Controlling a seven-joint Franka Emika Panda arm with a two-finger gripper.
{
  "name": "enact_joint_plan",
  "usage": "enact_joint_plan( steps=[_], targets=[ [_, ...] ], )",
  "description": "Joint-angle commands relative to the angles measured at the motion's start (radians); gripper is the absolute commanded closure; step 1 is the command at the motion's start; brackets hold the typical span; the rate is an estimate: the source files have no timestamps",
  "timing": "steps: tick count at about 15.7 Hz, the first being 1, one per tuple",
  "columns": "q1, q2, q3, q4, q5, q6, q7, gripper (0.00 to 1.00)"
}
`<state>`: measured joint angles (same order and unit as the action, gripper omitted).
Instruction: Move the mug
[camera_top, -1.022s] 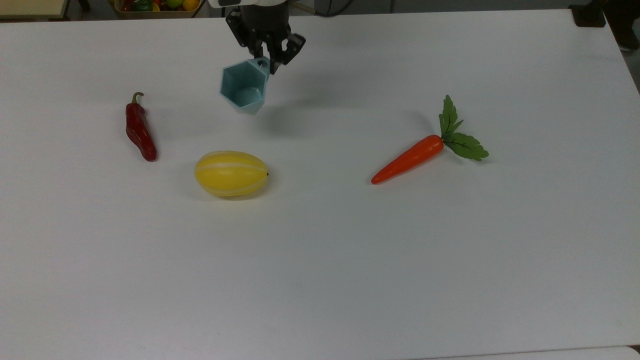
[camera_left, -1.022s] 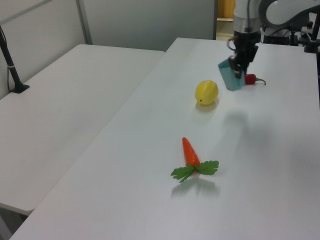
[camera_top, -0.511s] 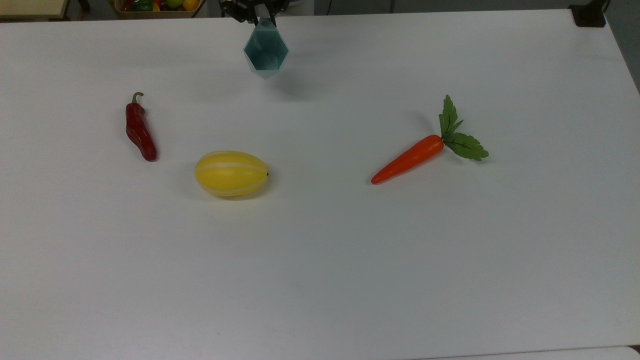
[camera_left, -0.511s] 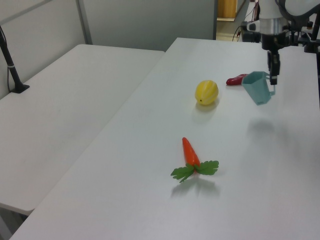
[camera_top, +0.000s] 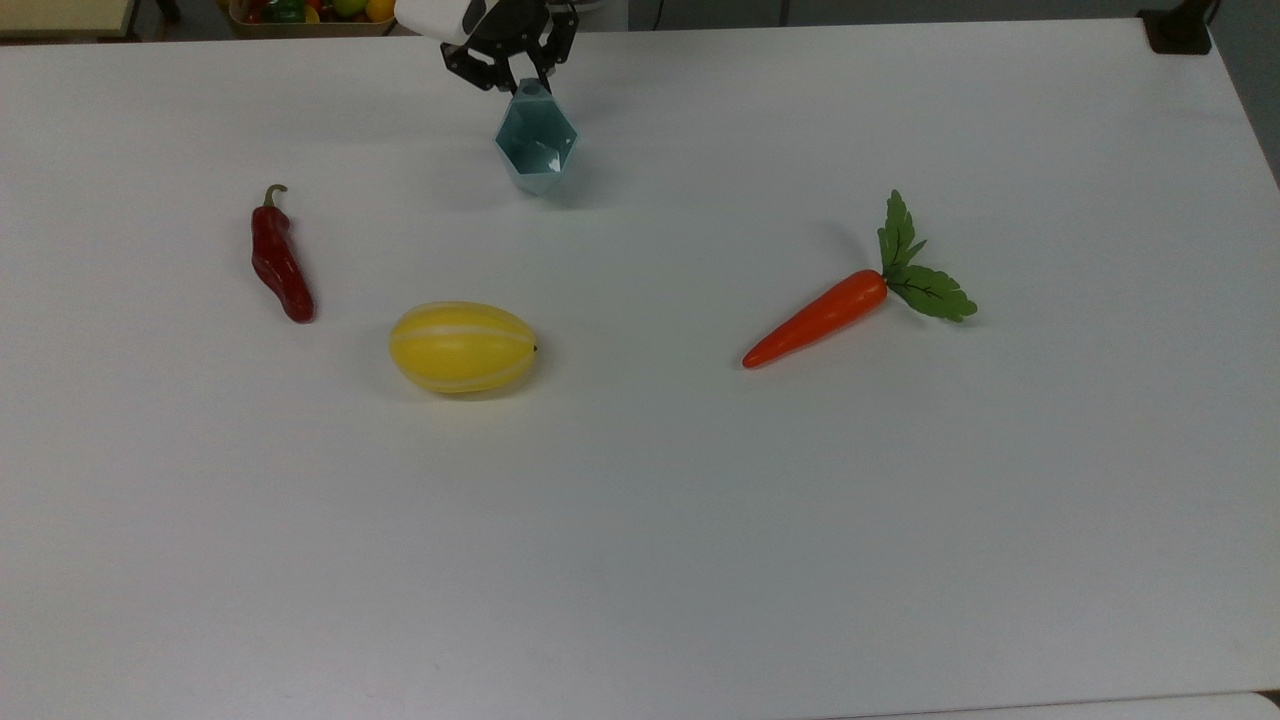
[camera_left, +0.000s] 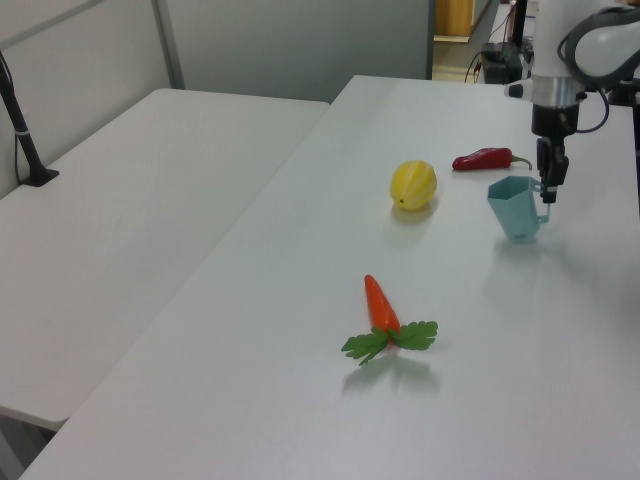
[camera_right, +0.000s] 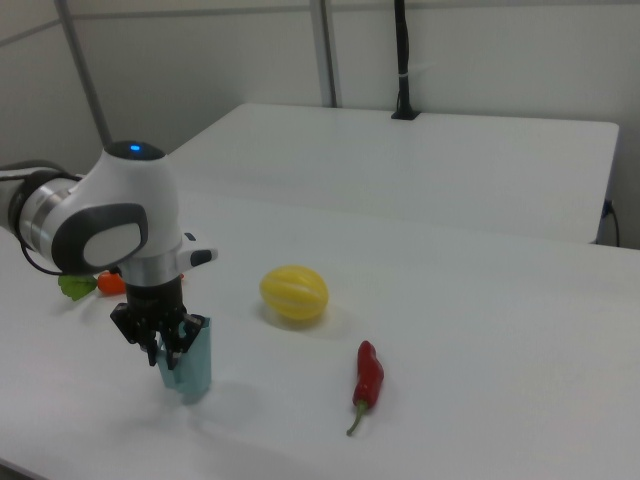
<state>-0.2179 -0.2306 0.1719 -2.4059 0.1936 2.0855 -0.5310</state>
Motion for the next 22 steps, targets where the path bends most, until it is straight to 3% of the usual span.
enact_joint_plan(
  steps=[1,5,9,11,15,19,22],
  targets=[
    [-0.001,-0.038,0.003,-0.052,0.065,0.094,-0.079,0.96],
    [0.006,-0.021,0.004,-0.064,0.083,0.154,-0.095,0.93],
    [0.014,0.019,0.009,-0.064,0.084,0.197,-0.083,0.80],
    [0.014,0.017,0.008,-0.064,0.083,0.189,-0.083,0.64],
    [0.011,0.014,0.008,-0.053,0.084,0.148,-0.081,0.02],
    [0.002,0.007,0.008,-0.009,0.083,0.073,-0.080,0.00],
    [-0.008,0.010,0.006,0.115,0.081,-0.071,-0.009,0.00]
  ],
)
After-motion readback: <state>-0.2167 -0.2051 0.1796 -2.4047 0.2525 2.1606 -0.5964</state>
